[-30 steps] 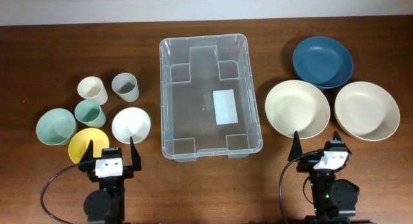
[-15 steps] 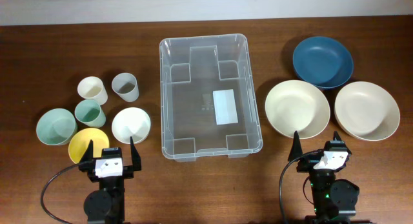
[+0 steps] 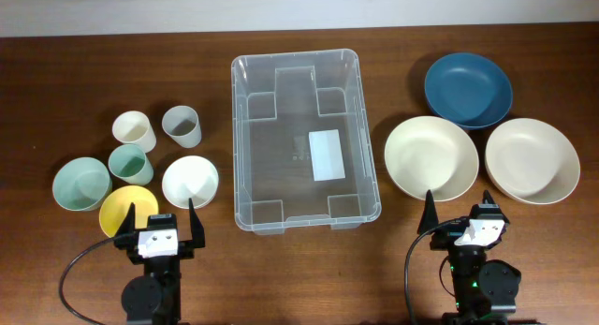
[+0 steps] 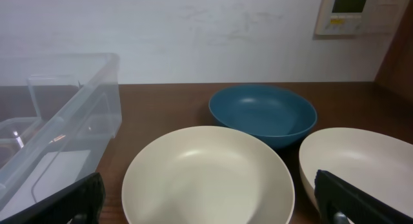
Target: Pack container
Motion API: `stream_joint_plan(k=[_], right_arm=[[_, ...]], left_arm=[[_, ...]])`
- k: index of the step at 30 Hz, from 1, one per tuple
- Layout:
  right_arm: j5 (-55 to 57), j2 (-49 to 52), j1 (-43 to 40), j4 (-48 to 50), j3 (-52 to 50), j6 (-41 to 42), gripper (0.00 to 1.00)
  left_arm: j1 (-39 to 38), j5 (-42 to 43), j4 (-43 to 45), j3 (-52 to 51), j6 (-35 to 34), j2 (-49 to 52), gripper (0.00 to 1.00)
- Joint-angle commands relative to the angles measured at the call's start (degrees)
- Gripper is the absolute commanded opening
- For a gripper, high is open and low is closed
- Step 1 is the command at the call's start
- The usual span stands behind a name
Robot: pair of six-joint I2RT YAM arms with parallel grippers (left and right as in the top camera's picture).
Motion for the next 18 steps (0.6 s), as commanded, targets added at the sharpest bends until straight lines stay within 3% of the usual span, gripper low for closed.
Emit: stream_joint_plan(k=[1, 6, 10, 18], right_arm=[[-0.63, -0.28, 0.42, -0.39, -0.26, 0.31, 0.99], [-0.72, 0.33, 0.42, -0.39, -0.26, 3.98, 0.99], [-0.57, 4.72, 0.31, -0.44, -0.24, 6.67, 0.99], [-0.13, 23.56, 0.26, -0.59, 9.2, 9.7, 0.99]], left_arm=[[0.28, -0.2, -0.02, -0.24, 0.72, -0.5, 1.0], [0.28, -0.02, -0.09, -0.24, -0.31, -0.48, 0.99], [0.28, 0.39, -0.2, -0.15, -8.87, -0.17, 1.0], [0.28, 1.99, -9.25, 8.57, -11.41, 4.57, 1.0]])
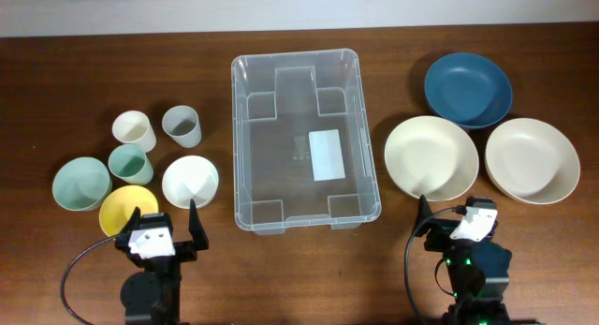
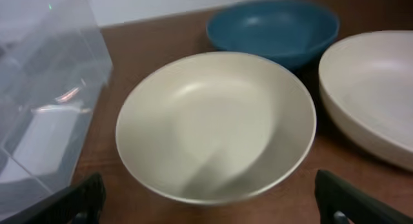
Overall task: Pack container
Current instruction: 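Reach the right gripper to the cream bowl rim and grasp it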
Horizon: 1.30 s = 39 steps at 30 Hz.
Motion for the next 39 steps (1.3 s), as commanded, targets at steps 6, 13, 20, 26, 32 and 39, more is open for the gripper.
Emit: stream_joint_plan(k=[6, 13, 20, 26, 32, 39], right_arm=[[-0.11, 20.57, 0.24, -12.37, 25.73, 1.46, 0.99], [-2.19, 36.24, -1.09, -44.85, 56.81, 1.51, 0.99], [-15.37, 42.34, -6.05, -59.39, 71.23, 1.79, 0.99], [-11.39, 43.71, -16.17, -66.29, 71.17, 21.4, 0.99], [-14.14, 48.5, -20.63, -66.12, 67.23, 23.1, 0.99], [-15.63, 59.74, -20.7, -53.29, 54.9, 22.08, 0.99]], left_arm=[[0.28, 0.63, -8.37, 17.33, -1.62, 12.5, 1.0], [0.28, 1.33, -25.49, 37.99, -1.64, 31.85, 1.0], [0.28, 5.18, -39.78, 54.9, -1.62, 46.64, 0.99], [0.28, 8.22, -41.27, 57.79, -1.64, 49.18, 1.0], [0.28, 8.2, -41.27, 57.79, -1.62, 49.24, 1.0], [0.28, 6.91, -40.59, 57.77, -1.62, 49.24, 1.0]])
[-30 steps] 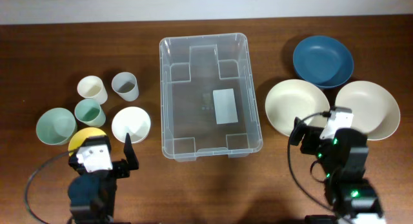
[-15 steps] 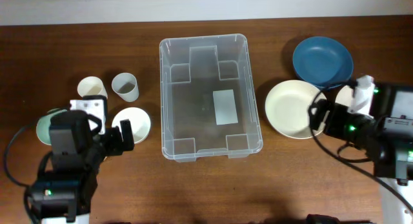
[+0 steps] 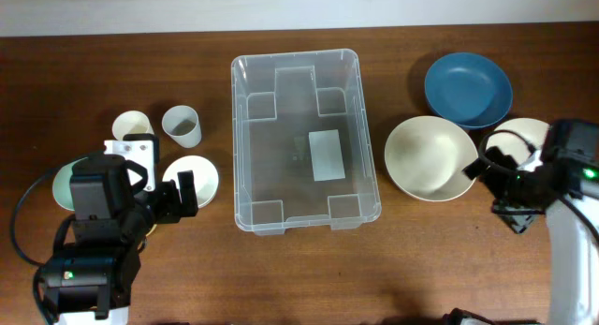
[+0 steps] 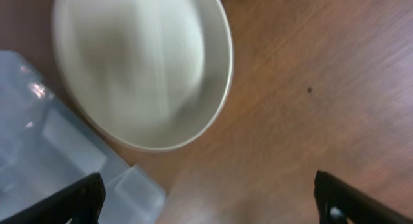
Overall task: Pack container
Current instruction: 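Reach the right gripper to the cream bowl rim and grasp it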
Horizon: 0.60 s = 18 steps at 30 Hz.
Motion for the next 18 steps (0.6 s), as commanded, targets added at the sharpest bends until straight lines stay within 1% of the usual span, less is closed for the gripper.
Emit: stream_joint_plan(k=[1, 4, 8, 11, 13, 18], right_arm=[[-0.98, 4.85, -0.42, 6.97, -5.95, 0.46, 0.99], [-1.11, 9.51, -0.42, 13.9, -8.63, 0.33, 0.99], [-1.73, 16.44, -0.42, 20.09, -8.83, -0.94, 0.99], [-2.29, 20.98, -0.37, 21.88, -8.83, -0.94, 0.99], [-4.7, 23.74, -0.37, 23.78, -8.83, -2.93, 0.99], [-5.62, 26.1, -0.35, 24.28, -8.83, -3.98, 0.99]], left_arm=[[0.28, -0.17, 0.39, 1.31, -0.52, -0.02, 1.0], [0.28, -0.15, 0.52, 1.33, -0.52, -0.02, 1.0], [0.28, -0.15, 0.57, 1.31, -0.52, -0.02, 1.0], [0.28, -0.15, 0.57, 1.33, -0.52, -0.02, 1.0], [0.28, -0.15, 0.57, 1.31, -0.52, -0.02, 0.99], [0.28, -0.15, 0.59, 1.31, -0.52, -0.02, 1.0]])
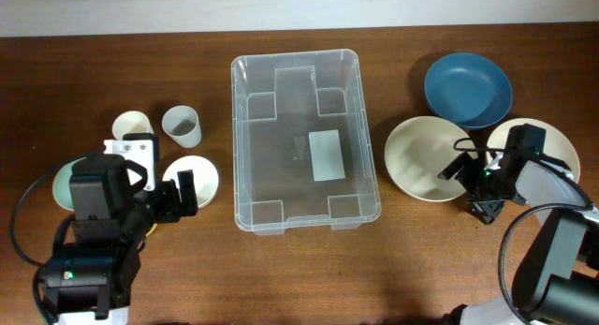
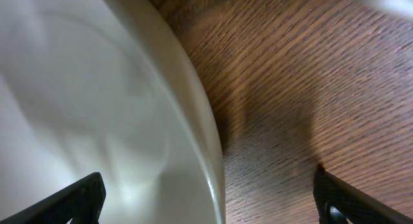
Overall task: Pack container
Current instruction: 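Reach the right gripper to the cream bowl rim and grasp it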
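The clear plastic container (image 1: pixel 299 138) stands mid-table with only a white label inside. To its right lie a cream bowl (image 1: pixel 421 158), a blue bowl (image 1: pixel 468 89) and a second cream bowl (image 1: pixel 552 142). My right gripper (image 1: pixel 471 186) is open and low, its fingers astride the first cream bowl's right rim (image 2: pixel 208 146), one finger (image 2: pixel 80 198) over the bowl, the other (image 2: pixel 339 198) over the wood. My left gripper (image 1: pixel 140 186) hangs open above the cups and bowls on the left, one finger (image 1: pixel 184 190) showing over the white bowl (image 1: pixel 195 175).
On the left stand a cream cup (image 1: pixel 134 126), a grey cup (image 1: pixel 182 125) and a mint bowl (image 1: pixel 62 180), partly under my left arm. Bare brown table (image 1: pixel 299 269) runs along the front.
My right gripper has moved left and lower, from the gap between the two cream bowls to the right rim of the nearer one. My left arm and the bowls have not moved.
Both arms first rested at the front edge with open grippers, and the right wrist then tilted down toward the cream bowl. Later the left arm stood over the cups and the right arm was out by the cream bowls. Now the right gripper straddles a bowl rim.
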Motion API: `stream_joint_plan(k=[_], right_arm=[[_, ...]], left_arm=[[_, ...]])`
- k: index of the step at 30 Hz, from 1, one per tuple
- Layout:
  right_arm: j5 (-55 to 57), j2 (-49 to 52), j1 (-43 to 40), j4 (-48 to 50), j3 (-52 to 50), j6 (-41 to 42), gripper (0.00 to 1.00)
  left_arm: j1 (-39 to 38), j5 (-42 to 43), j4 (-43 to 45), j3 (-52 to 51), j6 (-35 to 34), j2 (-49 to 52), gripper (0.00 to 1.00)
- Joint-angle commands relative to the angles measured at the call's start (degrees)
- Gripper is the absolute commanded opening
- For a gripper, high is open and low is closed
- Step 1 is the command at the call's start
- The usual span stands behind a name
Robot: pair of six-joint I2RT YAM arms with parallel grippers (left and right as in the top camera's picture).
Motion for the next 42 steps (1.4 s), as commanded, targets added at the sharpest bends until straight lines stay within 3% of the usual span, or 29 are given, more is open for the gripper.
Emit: stream_joint_plan(k=[1, 3, 7, 11, 22, 24, 28, 31, 42], right_arm=[[-2.03, 2.49, -0.31, 0.02, -0.83, -1.7, 0.98], [-2.16, 2.47, -0.31, -0.55, -0.83, -1.73, 0.94], [-2.19, 2.47, -0.31, -0.79, -0.83, -1.68, 0.71], [-2.14, 2.47, -0.31, -0.98, -0.83, -1.68, 0.57], [-0.85, 2.23, -0.35, -0.94, -0.07, -1.66, 0.41], [-0.85, 1.84, -0.35, -1.01, 0.57, -1.66, 0.29], [-0.87, 0.59, -0.35, -1.05, 1.44, -1.66, 0.2], [-0.83, -0.61, -0.35, -1.64, 2.38, -1.68, 0.05], [0.87, -4.48, -0.35, -4.98, 5.03, -1.7, 0.04]], left_arm=[[0.28, -0.13, 0.17, 1.31, -0.55, -0.02, 1.0], [0.28, -0.13, 0.17, 1.33, -0.55, -0.02, 1.0], [0.28, -0.11, 0.15, 1.31, -0.55, -0.02, 1.0], [0.28, -0.11, 0.17, 1.31, -0.57, -0.02, 1.0], [0.28, -0.11, 0.15, 1.31, -0.55, -0.02, 1.0], [0.28, -0.11, 0.15, 1.33, -0.55, -0.02, 1.0], [0.28, -0.13, 0.15, 1.31, -0.55, -0.02, 1.0], [0.28, -0.13, 0.15, 1.33, -0.55, -0.02, 1.0], [0.28, -0.11, 0.15, 1.31, -0.55, -0.02, 0.99]])
